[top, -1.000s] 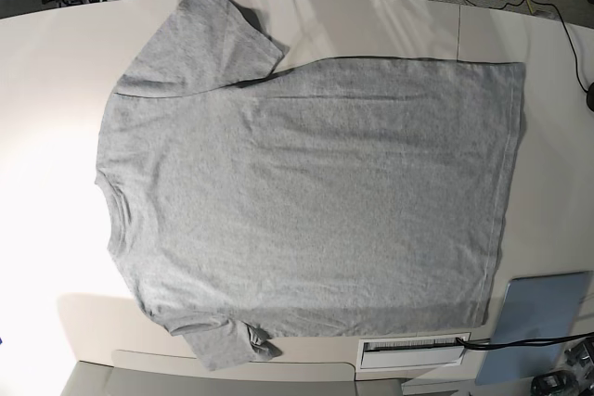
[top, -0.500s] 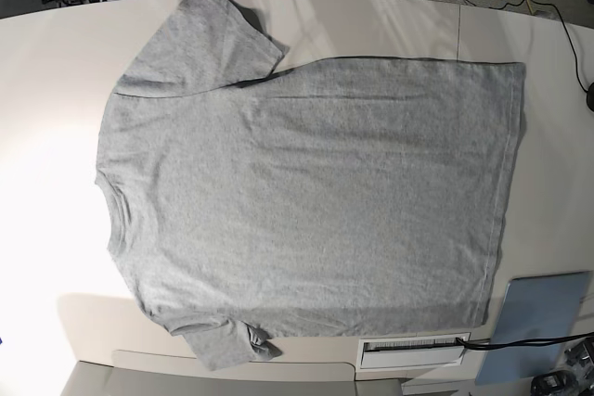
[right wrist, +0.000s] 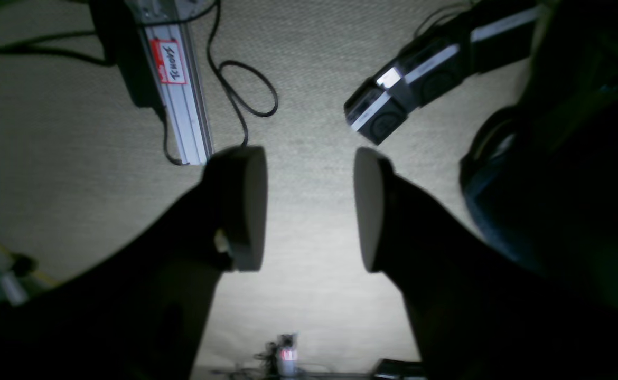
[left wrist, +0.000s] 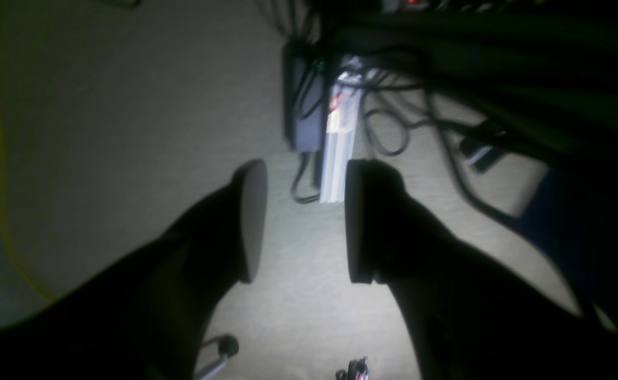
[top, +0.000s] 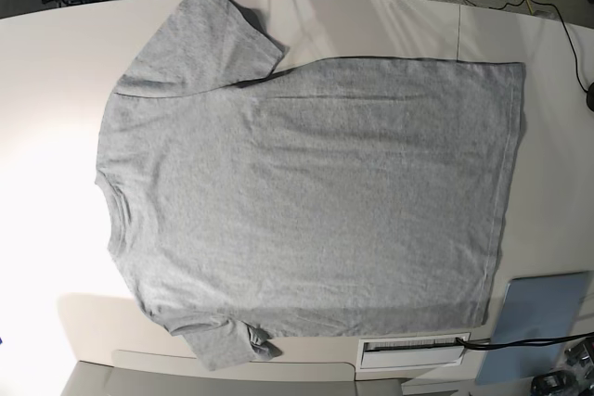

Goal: Fold the T-shirt properly

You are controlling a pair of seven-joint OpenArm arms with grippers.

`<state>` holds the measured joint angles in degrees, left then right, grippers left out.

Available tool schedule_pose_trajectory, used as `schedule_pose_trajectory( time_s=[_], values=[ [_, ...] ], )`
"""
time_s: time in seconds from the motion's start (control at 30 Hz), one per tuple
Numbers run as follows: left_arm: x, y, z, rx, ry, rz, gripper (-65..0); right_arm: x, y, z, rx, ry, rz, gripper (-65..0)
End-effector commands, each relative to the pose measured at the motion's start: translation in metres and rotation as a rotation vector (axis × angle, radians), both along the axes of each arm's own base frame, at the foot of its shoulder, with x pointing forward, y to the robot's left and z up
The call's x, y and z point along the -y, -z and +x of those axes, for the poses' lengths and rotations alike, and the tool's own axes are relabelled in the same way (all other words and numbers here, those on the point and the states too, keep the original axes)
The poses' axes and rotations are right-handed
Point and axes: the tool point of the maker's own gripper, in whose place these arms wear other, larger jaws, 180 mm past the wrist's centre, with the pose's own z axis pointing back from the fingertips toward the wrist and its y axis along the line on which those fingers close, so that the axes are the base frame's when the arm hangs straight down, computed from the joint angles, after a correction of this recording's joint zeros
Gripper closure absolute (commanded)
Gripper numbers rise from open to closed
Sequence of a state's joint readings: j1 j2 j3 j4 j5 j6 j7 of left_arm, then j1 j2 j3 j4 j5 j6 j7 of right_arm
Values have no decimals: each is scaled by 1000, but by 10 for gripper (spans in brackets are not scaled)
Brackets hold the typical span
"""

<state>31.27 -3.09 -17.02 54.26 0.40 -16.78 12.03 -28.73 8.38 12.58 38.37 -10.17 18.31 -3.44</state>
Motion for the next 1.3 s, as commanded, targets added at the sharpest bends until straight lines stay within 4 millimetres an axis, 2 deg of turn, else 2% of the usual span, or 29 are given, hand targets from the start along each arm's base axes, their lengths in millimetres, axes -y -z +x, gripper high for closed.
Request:
schedule_pose_trajectory(
  time_s=[0.0, 0.13, 0.4, 0.53, 0.7, 0.83, 1.0, 1.17, 1.27],
  values=[
    [-2, -6, -4, 2, 3, -13, -260, 6, -8, -5, 12, -16, -6, -264],
    [-14, -29, -5, 29, 18, -12, -260, 10, -40, -5, 58, -24, 14, -264],
    [-59, -91, -4, 108, 166, 100, -260, 20, -116, 6, 132, -132, 69, -264],
    [-81, -131, 6, 167, 261, 183, -260, 21, -152, 12, 156, -244, 69, -264],
    [-98, -182, 31, 260, 469, 319, -260, 18, -194, 26, 177, -368, 52, -264],
    [-102, -220, 62, 359, 676, 441, -260, 22, -230, 48, 229, -423, -7, -264],
    [-99, -257, 108, 501, 940, 570, -260, 21, -276, 102, 375, -518, -87, -264],
    [-94, -272, 131, 609, 1239, 633, -260, 14, -316, 138, 475, -606, -167, -264],
    [-100, -275, 144, 630, 1326, 676, -269, 10, -330, 149, 513, -650, -203, -264]
  ],
)
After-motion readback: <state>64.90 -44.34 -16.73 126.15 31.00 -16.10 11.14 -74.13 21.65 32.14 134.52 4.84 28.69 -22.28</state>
